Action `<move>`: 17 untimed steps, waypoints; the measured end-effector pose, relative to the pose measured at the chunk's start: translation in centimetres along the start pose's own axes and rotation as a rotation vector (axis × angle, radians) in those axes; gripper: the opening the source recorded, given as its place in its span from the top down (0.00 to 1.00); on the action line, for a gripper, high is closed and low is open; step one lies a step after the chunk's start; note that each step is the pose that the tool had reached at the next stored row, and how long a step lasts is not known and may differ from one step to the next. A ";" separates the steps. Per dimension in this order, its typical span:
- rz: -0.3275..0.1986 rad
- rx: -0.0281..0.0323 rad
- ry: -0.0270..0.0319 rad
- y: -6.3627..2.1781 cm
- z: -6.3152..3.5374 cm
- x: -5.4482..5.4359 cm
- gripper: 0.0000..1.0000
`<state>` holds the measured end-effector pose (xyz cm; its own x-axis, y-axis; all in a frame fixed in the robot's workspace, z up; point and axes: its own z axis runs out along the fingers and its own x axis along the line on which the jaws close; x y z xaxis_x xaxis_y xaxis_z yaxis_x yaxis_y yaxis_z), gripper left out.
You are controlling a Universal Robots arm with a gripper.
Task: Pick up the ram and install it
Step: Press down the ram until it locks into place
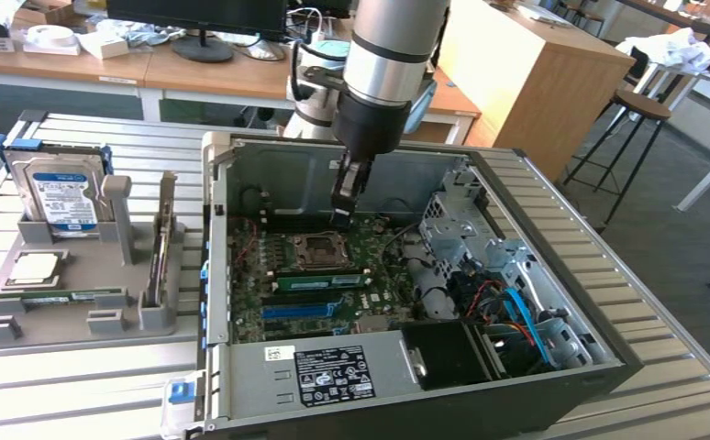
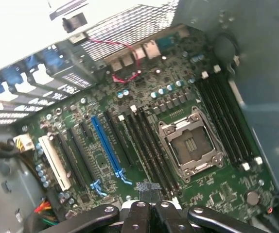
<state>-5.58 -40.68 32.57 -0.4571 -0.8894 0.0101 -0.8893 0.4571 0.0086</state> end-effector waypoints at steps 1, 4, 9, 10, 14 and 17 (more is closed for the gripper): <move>0.019 -0.0002 -0.0001 0.00 0.00 0.0 0.90; 0.072 -0.0008 -0.0006 0.00 0.02 0.0 0.90; 0.162 -0.0017 -0.0014 0.00 0.04 0.0 0.90; 0.181 -0.0018 -0.0015 0.00 0.05 0.0 0.90; 0.252 -0.0026 -0.0022 0.00 0.07 0.0 0.90; 0.308 -0.0031 -0.0027 0.00 0.09 0.0 0.90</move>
<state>-5.59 -40.68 32.48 -0.7048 -0.7093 0.0101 -0.7092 0.7049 0.0087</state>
